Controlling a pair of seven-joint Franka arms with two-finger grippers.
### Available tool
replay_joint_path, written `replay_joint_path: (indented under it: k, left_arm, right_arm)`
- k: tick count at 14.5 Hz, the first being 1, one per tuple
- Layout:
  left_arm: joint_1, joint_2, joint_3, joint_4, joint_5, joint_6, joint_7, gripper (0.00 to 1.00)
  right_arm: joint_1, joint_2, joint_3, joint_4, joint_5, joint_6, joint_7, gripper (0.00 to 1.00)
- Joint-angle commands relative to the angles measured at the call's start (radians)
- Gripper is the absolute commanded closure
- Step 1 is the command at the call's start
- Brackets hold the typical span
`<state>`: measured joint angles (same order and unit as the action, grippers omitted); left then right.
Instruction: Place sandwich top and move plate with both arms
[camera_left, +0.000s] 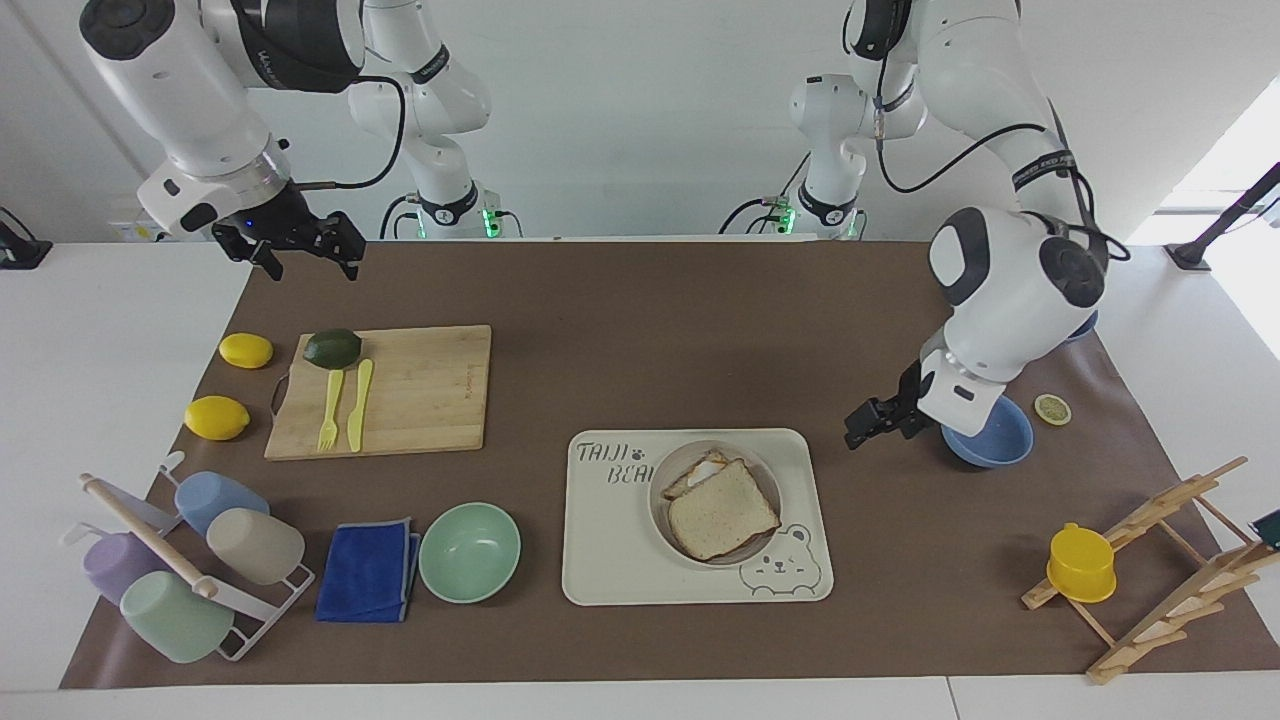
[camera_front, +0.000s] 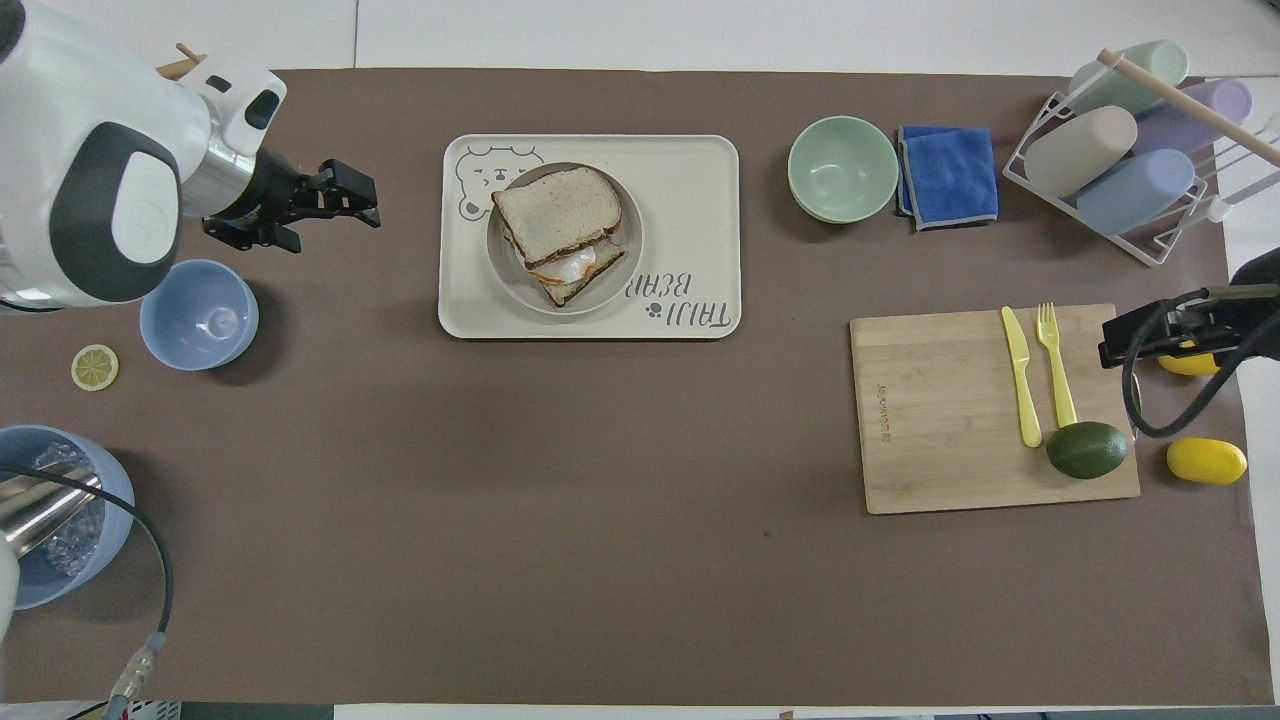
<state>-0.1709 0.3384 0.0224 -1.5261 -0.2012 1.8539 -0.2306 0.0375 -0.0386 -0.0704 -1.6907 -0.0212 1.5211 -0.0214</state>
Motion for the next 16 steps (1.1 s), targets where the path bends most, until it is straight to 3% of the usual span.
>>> replay_joint_path:
  k: [1,7,9,11,13,16]
  left_arm:
    - [0.022,-0.091,-0.004,-0.022,0.063,-0.116,0.071,0.00]
    - [0.022,-0.257,-0.004,-0.051,0.157,-0.343,0.111,0.00]
    - [0.022,-0.326,-0.004,-0.115,0.158,-0.380,0.123,0.00]
    - [0.021,-0.412,-0.004,-0.246,0.158,-0.365,0.126,0.00]
    - [0.019,-0.432,-0.004,-0.284,0.157,-0.342,0.126,0.00]
    - [0.019,-0.397,-0.004,-0.208,0.157,-0.328,0.123,0.00]
  right_arm:
    - [-0.002,-0.015,0.001,-0.014,0.012,0.004,0.017,0.00]
    - [-0.002,-0.015,0.001,-0.014,0.012,0.004,0.017,0.00]
    - [-0.002,-0.015,0.001,-0.015,0.012,0.004,0.017,0.00]
    - [-0.002,-0.015,0.001,-0.014,0.012,0.004,0.017,0.00]
    - [-0.002,-0.015,0.001,-0.015,0.012,0.004,0.017,0.00]
    - [-0.002,-0.015,0.001,-0.015,0.012,0.004,0.017,0.00]
